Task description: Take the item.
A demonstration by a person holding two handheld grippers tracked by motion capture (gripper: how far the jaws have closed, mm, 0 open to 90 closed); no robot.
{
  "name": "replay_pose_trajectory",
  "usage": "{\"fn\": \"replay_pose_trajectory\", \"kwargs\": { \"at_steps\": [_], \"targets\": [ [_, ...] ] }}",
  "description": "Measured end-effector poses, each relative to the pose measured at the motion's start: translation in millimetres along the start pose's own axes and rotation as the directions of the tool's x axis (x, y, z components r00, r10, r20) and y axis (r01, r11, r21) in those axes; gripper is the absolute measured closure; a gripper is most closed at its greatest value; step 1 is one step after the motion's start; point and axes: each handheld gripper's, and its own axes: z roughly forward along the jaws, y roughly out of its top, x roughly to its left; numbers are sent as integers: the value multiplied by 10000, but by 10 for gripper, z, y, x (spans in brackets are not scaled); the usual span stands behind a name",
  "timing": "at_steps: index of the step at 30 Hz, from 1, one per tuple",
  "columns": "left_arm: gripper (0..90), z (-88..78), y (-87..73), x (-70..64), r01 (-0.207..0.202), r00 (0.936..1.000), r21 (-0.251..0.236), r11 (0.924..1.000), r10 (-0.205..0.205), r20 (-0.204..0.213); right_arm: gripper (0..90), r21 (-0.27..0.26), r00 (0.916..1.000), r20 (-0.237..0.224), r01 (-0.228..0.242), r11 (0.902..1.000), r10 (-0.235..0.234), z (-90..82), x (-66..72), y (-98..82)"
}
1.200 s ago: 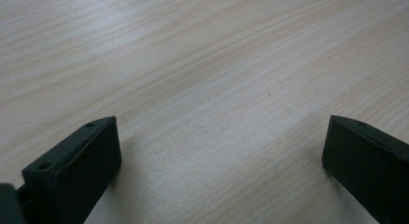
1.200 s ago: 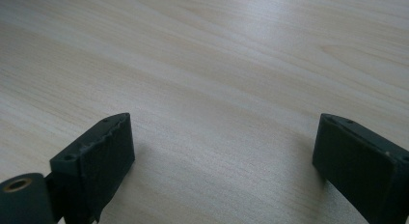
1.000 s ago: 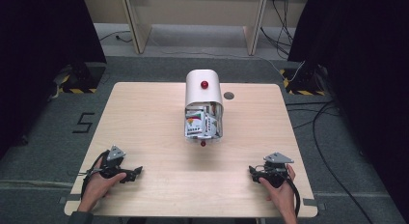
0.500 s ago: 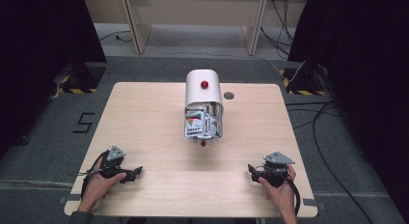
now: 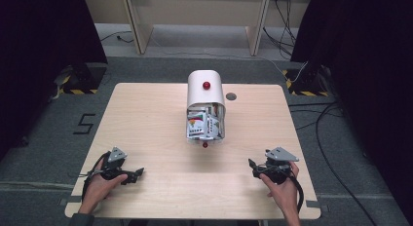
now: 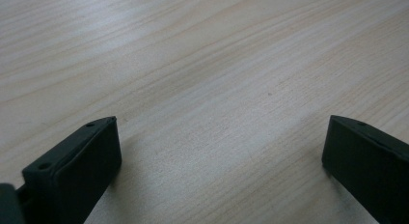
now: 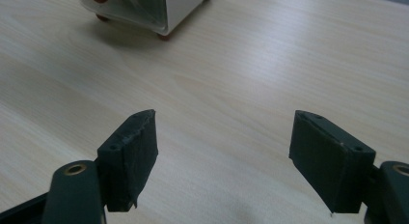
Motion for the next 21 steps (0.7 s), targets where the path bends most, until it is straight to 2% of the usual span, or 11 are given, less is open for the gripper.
{"fn": "replay_pose_trajectory", "kwargs": {
  "at_steps": [6,21],
  "targets": [
    [0,0,0,-1,13,10000,0,10000,-13,4,294,-155,9997,-98,242,9996,-244,0,67,152],
    [0,0,0,0,4,10000,-4,10000,-4,-4,368,-708,9974,-507,481,9963,-518,2,270,441]
  ]
}}
